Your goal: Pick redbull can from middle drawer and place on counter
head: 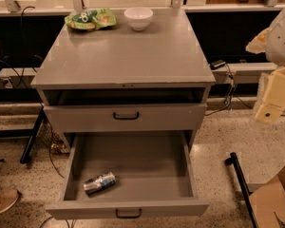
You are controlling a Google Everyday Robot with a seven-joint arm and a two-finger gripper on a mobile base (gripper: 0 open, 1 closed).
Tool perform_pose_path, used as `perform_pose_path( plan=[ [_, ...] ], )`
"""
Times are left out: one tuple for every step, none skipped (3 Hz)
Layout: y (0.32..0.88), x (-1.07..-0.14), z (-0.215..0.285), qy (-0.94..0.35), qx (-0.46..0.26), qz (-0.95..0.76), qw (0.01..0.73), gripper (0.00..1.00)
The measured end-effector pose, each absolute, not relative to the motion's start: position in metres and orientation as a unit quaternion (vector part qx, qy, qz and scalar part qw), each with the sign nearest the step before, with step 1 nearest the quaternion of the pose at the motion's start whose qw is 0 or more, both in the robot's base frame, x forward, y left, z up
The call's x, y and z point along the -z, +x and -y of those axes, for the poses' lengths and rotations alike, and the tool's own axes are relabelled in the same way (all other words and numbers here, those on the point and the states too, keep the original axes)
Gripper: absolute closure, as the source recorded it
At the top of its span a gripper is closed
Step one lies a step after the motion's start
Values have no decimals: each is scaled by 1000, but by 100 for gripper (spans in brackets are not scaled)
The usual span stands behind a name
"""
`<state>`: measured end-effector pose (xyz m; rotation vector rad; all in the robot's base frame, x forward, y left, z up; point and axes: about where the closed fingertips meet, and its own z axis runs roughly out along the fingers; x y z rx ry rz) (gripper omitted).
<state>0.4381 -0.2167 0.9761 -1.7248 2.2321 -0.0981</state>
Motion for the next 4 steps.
perform_pose_path(
  plan=[
    [438, -976, 216, -604, 34, -780, 160, 0],
    [438, -947, 197, -614, -3, -770, 176, 0],
    [434, -889, 162, -623, -72, -755, 191, 0],
    [430, -832, 116, -617, -143, -744, 212, 0]
  ],
)
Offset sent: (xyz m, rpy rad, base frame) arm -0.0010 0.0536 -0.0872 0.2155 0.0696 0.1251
